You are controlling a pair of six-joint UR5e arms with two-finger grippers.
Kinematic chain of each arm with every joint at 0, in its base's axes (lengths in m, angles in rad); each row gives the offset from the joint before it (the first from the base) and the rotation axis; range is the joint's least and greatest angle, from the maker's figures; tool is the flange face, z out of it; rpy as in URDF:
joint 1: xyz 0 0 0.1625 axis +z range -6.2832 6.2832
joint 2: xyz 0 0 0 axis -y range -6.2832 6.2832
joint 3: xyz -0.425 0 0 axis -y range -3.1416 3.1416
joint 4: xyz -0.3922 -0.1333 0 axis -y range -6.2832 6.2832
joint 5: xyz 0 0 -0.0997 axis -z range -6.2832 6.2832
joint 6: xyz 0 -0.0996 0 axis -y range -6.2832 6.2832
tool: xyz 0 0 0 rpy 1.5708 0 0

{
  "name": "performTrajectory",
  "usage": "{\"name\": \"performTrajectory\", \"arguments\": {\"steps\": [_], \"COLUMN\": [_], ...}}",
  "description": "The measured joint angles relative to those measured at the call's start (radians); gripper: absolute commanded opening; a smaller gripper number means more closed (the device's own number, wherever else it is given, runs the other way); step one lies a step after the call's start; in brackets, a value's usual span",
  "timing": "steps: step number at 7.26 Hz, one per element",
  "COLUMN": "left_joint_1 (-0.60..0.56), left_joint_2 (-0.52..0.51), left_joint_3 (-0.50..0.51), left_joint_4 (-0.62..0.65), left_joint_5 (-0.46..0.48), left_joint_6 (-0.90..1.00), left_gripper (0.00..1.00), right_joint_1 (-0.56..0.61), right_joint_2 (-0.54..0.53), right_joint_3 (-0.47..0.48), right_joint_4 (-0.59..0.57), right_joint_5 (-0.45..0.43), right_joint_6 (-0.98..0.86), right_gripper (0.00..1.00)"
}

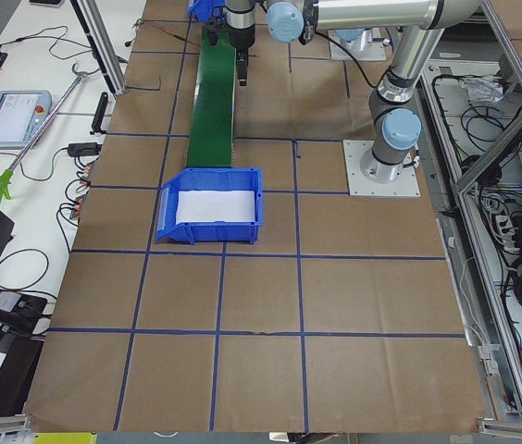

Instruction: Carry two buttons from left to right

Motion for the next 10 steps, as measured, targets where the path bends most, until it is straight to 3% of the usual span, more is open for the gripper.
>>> {"name": "performTrajectory", "arguments": {"steps": [3, 6, 10], "left_joint_1": [0.000, 0.000, 0.000], "left_joint_2": [0.000, 0.000, -0.001], "left_joint_3": [0.001, 0.002, 0.002], "left_joint_4": [0.000, 0.000, 0.000], "left_joint_5": [0.000, 0.000, 0.000], "left_joint_6": [0.001, 0.001, 0.000], "left_gripper": [1.00, 1.00, 1.00], "right_joint_1": [0.036, 0.203, 0.521], "right_joint_2": [-0.199, -0.355, -0.407], "right_joint_3": [-0.002, -0.004, -0.005], "right_joint_4": [0.105, 0.169, 0.312], "right_joint_5": [-0.002, -0.038, -0.053], "right_joint_6": [0.028, 0.050, 0.484], "right_gripper": [1.00, 1.00, 1.00]}}
